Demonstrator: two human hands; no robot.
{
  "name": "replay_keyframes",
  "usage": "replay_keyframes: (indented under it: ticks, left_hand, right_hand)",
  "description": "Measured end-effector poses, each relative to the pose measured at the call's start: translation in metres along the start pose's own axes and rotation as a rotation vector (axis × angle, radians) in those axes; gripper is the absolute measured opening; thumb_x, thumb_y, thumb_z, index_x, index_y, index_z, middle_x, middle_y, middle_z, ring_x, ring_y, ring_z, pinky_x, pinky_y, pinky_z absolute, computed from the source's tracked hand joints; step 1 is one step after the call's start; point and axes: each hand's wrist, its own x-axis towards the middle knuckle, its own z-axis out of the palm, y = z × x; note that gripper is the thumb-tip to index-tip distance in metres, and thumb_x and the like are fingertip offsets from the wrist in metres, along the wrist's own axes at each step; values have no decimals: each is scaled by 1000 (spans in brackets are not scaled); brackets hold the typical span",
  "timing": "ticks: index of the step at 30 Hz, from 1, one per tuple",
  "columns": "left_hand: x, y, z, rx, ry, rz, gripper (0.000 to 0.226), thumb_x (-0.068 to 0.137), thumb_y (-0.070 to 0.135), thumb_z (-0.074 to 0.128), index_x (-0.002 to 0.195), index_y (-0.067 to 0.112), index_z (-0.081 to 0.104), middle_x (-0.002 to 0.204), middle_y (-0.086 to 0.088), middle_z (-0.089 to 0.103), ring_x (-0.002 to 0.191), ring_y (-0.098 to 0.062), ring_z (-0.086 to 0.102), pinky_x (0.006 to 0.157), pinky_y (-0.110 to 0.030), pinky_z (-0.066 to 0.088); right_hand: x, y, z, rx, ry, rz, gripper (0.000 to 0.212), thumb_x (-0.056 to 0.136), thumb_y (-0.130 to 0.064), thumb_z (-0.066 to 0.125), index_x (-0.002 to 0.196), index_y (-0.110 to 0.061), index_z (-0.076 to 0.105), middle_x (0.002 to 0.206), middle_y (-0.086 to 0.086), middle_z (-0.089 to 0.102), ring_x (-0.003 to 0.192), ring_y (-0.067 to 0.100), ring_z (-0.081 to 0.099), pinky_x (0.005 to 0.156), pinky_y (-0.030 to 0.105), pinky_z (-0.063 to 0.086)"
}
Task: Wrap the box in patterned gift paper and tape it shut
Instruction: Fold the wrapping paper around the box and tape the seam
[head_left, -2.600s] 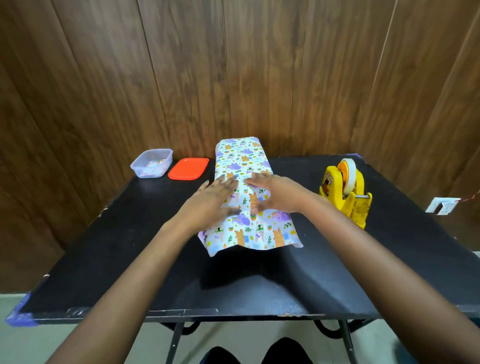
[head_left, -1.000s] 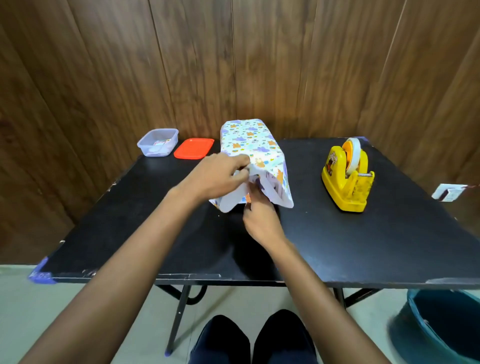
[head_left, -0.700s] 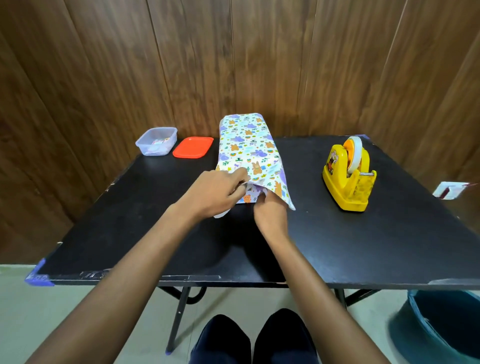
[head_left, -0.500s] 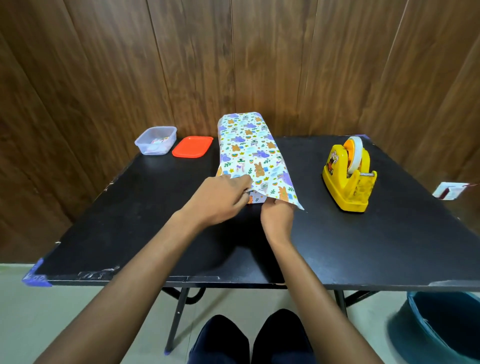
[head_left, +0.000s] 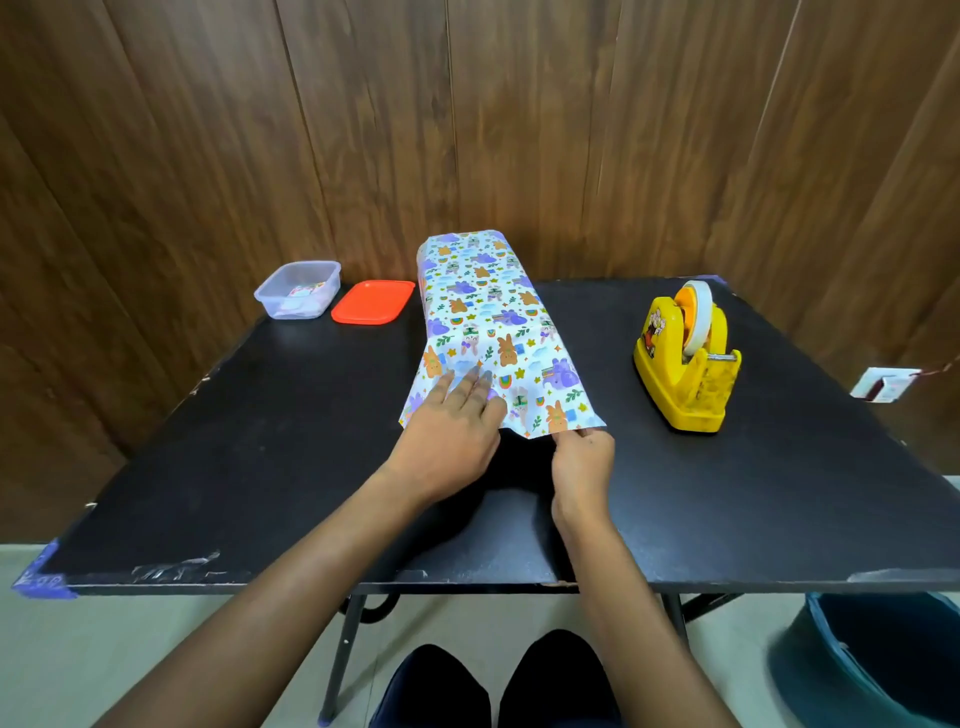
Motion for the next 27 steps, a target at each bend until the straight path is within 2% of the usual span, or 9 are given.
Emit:
replay_keyframes:
  ticks: [4,7,10,13,17,20,22,24,27]
  left_hand:
    - [2,5,4,-1,-18,-16,24,80,14,36,75,4,58,104,-27,67,100,-39,65,86,-53,49]
    - [2,6,7,37,32,7,13,79,12,38,81,5,48,105,-29,66,101,-40,64,87,-53,49]
    - [-1,4,12,54,84,16,7,80,11,39,85,7,42,107,-30,65,102,-41,64,88,-53,49]
    - [-1,5,12,99,54,-4,13,80,11,39,82,4,50,106,-31,65,102,-41,64,87,-53,49]
    - [2,13,-7,15,-27,-90,39,81,30,37,75,5,66,95,-22,70,95,-35,67,84,-55,50]
    - [29,9,-32,-143,176,-106,44,86,41,36,74,9,64,72,-11,68,77,-31,67,71,-40,53]
    - [59,1,-43,-176,170,17,39,93,32,34,96,10,66,99,-10,69,101,-30,62,87,-42,47]
    - [86,-10,-39,-161,-21,144,38,99,23,32,131,21,51,140,5,48,137,-19,33,111,-43,21]
    - [103,-24,-27,-288,-259,145,42,101,16,34,141,27,39,149,12,34,143,-9,16,112,-27,15]
  right_hand:
    - [-1,-6,-14,416,-56,178,29,88,5,39,85,-7,65,81,4,71,82,18,64,79,29,53]
    - [1,-11,-22,580,-138,332,31,92,-16,33,92,-3,61,88,14,67,86,26,61,90,42,46]
    - [4,-18,-27,730,-114,442,44,94,-41,38,97,-1,57,94,15,64,92,26,59,97,44,41]
    - [9,-28,-28,706,-105,517,33,92,-36,51,92,-4,58,91,12,65,89,23,60,87,38,45]
    - [17,-26,-26,563,-121,572,10,91,-13,53,82,-10,59,61,5,70,80,19,61,68,32,47]
    - [20,-28,-28,553,-148,584,11,90,-10,51,82,-9,58,58,5,69,77,19,62,68,32,46]
    - [22,-29,-30,548,-167,595,12,90,-10,49,81,-8,57,58,6,69,75,19,63,67,32,46]
    - [24,-31,-31,527,-199,629,14,91,-15,49,81,-8,56,59,6,68,70,19,64,66,32,45]
    - [30,-32,-31,522,-244,693,25,91,-31,54,82,-8,56,58,7,67,71,18,59,64,31,44]
